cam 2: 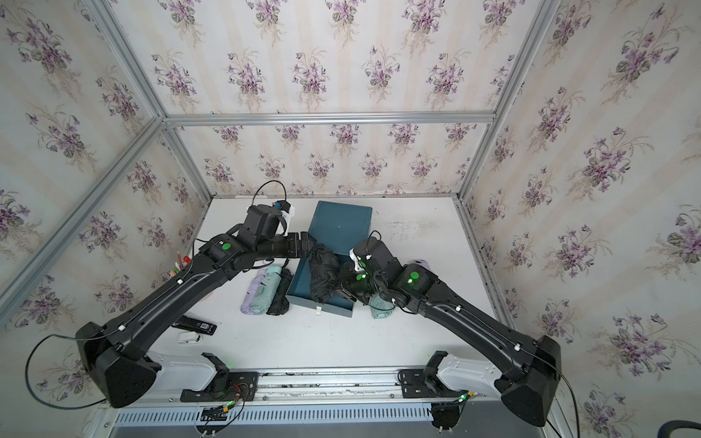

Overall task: Place the umbrella in the drawer by color
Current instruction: Place the umbrella in the drawer.

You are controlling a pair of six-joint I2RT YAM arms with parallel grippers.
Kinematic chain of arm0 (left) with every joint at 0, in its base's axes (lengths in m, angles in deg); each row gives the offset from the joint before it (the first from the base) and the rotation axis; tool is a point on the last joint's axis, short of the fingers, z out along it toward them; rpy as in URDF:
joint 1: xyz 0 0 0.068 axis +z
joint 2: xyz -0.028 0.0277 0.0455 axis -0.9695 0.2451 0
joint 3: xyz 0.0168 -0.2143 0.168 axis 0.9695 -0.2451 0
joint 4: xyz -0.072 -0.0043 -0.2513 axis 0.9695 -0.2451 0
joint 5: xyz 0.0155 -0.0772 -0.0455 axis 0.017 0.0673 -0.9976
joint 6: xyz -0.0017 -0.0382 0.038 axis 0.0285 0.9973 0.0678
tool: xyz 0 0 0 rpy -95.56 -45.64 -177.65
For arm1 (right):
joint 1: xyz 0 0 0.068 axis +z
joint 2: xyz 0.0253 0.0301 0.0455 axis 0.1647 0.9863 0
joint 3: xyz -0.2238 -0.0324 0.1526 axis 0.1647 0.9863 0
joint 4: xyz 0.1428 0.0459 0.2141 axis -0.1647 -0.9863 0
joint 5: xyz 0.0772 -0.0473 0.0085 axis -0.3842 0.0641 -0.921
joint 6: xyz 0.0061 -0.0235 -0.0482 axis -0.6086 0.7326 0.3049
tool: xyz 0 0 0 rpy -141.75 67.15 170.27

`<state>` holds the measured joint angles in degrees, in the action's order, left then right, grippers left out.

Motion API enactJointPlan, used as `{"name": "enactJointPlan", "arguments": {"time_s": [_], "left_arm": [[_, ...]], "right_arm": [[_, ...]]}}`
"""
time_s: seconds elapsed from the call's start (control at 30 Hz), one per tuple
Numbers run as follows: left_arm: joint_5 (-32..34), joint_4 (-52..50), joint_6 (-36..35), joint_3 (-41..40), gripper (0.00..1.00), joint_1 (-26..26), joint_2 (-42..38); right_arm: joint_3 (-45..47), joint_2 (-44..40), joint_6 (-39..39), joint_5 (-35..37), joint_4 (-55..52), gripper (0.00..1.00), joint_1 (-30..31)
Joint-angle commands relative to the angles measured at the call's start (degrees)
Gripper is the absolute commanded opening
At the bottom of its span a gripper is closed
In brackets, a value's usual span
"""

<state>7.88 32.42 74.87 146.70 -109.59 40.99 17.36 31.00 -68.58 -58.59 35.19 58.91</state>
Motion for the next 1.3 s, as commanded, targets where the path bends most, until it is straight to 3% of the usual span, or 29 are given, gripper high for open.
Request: {"name": "enactJointPlan", "arguments": {"time_s": [0.0,0.23,0.37,0.43,0.5,0.77,0.9,1.03,1.13,1.27], "left_arm": [[1.31,-0.92,0.61,1.24,0.88,0.12,4.02],[-3.02,1.09,3.09,-1.34,0.7,0.09,5.69],[-5.12,2.18,4.84,-3.11,0.7,0.03,3.97],[-6.04,2.27,5.56,-3.37,0.7,0.03,3.33],[-6.66,2.36,6.19,-3.55,0.7,-0.07,2.83],[-7.02,1.92,7.46,-4.36,0.69,-0.15,1.59],[-6.96,1.97,8.21,-5.14,0.7,-0.56,0.96],[-6.31,1.88,8.68,-6.19,0.77,-0.67,-1.51],[-5.39,1.43,8.22,-6.02,0.82,-0.59,-2.02],[-4.18,0.5,8.29,-4.2,0.85,-0.11,-1.34]], "right_arm": [[0.84,-0.47,-1.5,1.97,2.81,0.0,-0.12],[2.32,1.4,-2.5,1.25,6.66,0.0,-0.11],[2.12,3.72,-1.51,1.7,8.28,0.2,-0.13],[1.67,5.04,-0.32,1.74,8.5,0.39,-0.12],[0.15,6.54,2.16,2.44,6.94,0.51,-0.12],[-5.57,7.78,13.33,14.78,-5.38,0.89,-0.14],[-6.58,10.34,16.32,16.19,-4.15,0.87,-0.89],[-7.72,14.05,18.17,17.99,-1.98,0.72,-0.98],[-8.86,15.27,18.91,19.01,-0.42,0.69,-0.97],[-9.96,15.87,19.69,19.68,-0.27,0.45,-0.91]]}}
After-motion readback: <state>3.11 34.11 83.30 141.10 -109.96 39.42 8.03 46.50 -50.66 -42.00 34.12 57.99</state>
